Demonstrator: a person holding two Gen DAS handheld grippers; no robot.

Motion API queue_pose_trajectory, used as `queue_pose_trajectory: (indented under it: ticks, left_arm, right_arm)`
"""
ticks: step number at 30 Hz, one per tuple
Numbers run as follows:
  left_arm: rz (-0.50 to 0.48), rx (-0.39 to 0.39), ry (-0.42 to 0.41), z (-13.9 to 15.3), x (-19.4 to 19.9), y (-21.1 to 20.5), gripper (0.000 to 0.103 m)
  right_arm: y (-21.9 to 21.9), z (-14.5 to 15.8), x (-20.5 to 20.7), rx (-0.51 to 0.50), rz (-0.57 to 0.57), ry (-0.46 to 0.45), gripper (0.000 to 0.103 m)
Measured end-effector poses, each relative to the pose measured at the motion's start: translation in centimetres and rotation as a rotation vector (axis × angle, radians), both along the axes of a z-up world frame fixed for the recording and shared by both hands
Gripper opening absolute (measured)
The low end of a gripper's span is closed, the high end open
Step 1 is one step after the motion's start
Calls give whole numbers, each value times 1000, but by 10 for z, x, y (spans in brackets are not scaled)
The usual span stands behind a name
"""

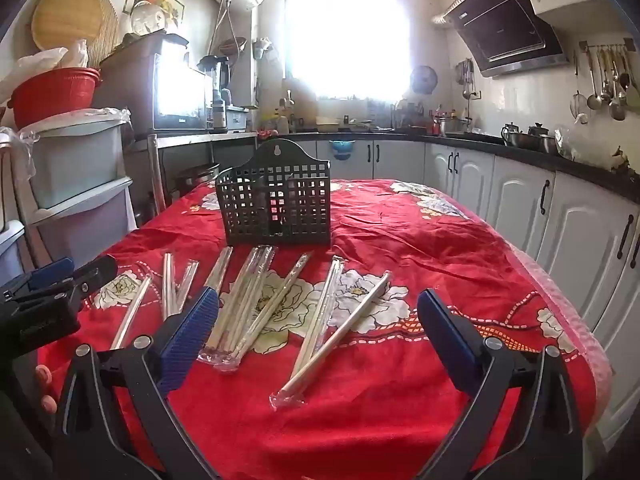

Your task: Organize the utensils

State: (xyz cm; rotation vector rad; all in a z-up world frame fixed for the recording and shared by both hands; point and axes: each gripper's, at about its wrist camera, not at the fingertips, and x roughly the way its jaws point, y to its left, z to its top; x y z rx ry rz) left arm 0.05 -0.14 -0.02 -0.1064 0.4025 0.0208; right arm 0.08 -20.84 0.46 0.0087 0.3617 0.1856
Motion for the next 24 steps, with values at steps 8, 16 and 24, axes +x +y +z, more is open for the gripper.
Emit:
queue_pose_trajectory:
  ticks: [8,16,24]
  left_arm:
    - [-2,-8,7,1,9,-2,93]
    - [-3,-10,-17,2,2,-1,93]
    - [-1,-10,-19,5,-2,-1,93]
  right_arm:
    - [-1,1,-2,-2,-6,-21,97]
    - [-2,3,-3,-1,-2,-20,97]
    - [-1,2,-3,1,-2,-24,97]
